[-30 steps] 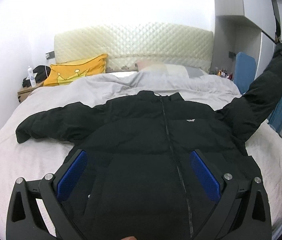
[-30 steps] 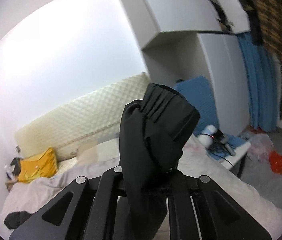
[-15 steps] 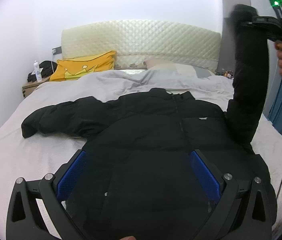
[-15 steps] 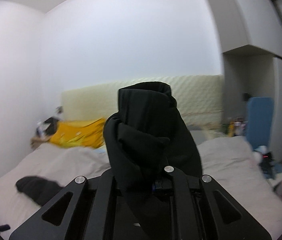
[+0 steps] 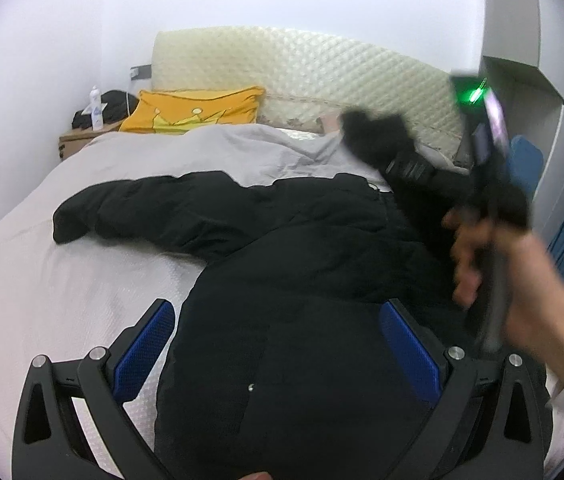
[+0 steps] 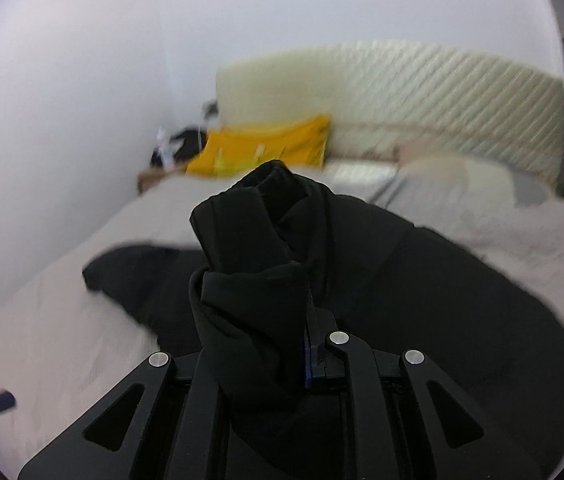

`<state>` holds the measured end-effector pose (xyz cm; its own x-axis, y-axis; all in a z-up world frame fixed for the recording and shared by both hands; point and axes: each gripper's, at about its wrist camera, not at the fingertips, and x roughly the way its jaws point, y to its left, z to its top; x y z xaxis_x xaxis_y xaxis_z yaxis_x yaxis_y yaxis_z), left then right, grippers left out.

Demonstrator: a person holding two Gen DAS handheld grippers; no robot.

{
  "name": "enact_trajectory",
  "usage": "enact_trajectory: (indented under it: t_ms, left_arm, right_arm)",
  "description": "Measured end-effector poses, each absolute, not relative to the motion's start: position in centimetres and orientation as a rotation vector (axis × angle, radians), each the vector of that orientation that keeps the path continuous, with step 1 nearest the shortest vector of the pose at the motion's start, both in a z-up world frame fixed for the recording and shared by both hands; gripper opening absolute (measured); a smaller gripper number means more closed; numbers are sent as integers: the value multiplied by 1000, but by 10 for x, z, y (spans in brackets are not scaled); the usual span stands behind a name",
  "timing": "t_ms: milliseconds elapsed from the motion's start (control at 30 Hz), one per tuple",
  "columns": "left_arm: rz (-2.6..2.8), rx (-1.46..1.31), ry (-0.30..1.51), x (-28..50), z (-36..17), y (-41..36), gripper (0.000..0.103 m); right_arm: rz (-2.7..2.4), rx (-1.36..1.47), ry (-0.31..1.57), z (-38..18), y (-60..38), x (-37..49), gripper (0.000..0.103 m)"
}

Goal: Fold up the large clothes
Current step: 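Lift the sleeve with the right tool and fold it across the jacket body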

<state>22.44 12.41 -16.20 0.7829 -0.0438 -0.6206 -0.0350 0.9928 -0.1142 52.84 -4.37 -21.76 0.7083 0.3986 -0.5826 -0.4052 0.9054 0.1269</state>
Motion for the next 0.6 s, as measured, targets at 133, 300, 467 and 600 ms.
enact_trajectory:
  t_ms: [133,300,467,600]
  left_arm:
    - [-3,-135,684,229,-169,132,102]
    - [-9,-139,711,238,-180,134,102]
    - [-13,-123,728,245,-186,127,102]
    - [-18,-123,734,246,-183,124,102]
  right_arm:
    - [456,-30,764,-270,-14,533,11]
    - [451,-74,856,-316,0,537,11]
    - [454,-60,854,-317,-9,539,11]
    - [461,-66,855,-301,-9,528,29]
